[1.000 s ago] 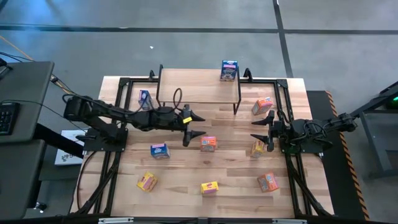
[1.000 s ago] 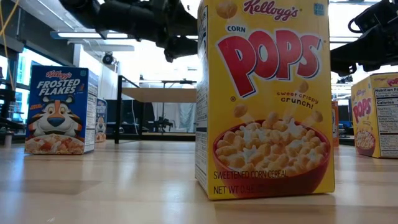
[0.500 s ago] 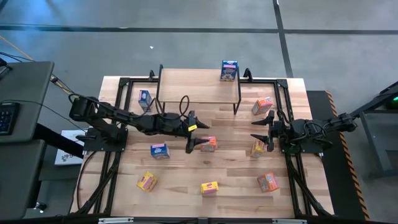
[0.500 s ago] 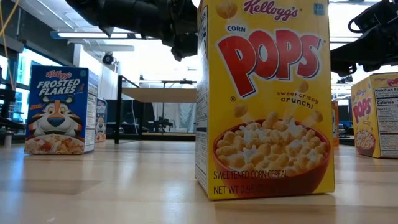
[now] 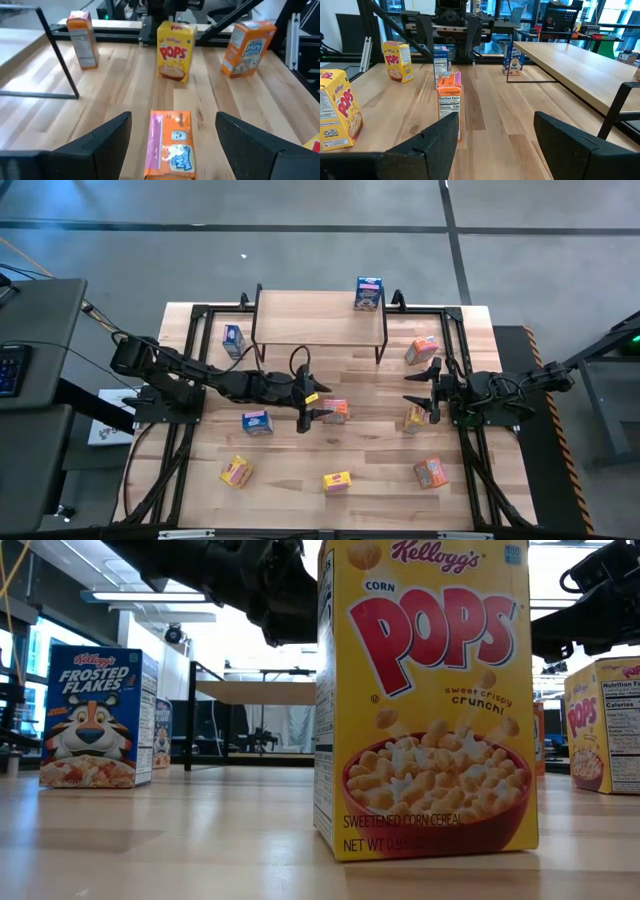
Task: Stack cereal on shelf
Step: Put the middle orange cereal box on the shelf
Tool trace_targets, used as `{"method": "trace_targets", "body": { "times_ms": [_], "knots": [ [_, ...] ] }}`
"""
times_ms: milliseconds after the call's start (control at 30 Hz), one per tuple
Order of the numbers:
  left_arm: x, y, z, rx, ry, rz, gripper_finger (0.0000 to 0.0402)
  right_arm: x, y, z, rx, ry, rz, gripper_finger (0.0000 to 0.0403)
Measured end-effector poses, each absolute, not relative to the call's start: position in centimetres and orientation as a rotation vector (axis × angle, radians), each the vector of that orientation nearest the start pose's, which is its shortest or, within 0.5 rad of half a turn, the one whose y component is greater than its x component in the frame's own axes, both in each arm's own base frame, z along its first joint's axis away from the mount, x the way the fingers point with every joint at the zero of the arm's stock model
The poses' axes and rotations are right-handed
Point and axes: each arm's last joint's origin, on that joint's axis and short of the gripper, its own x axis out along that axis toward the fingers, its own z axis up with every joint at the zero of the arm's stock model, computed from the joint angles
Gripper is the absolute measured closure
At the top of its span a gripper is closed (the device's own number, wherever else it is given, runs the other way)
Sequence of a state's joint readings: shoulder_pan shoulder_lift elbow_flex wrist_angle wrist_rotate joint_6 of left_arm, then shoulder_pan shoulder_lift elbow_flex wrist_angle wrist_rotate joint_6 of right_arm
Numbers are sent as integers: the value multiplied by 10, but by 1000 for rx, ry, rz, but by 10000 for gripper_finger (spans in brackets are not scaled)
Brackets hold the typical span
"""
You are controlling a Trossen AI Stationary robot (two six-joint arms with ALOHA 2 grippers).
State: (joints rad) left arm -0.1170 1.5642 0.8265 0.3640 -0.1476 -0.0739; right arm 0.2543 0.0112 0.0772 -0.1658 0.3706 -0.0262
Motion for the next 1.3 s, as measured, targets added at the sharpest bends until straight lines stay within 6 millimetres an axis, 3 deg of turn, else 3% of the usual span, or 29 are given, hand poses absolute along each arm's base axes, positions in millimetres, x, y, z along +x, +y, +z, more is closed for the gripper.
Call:
{"method": "trace_targets", "body": {
  "times_ms": [167, 400, 967, 1300],
  "knots": [
    [329, -36, 208, -14, 381, 67, 121, 91, 13, 173, -57, 97, -115, 151],
    [337, -38, 184, -11, 438, 57, 121, 90, 13, 173, -57, 97, -115, 151],
    [343, -38, 171, -53, 451, 68, 122, 90, 13, 173, -57, 97, -115, 151],
    [342, -38, 169, -48, 472, 70, 178, 90, 13, 173, -57, 97, -115, 151]
  ]
}}
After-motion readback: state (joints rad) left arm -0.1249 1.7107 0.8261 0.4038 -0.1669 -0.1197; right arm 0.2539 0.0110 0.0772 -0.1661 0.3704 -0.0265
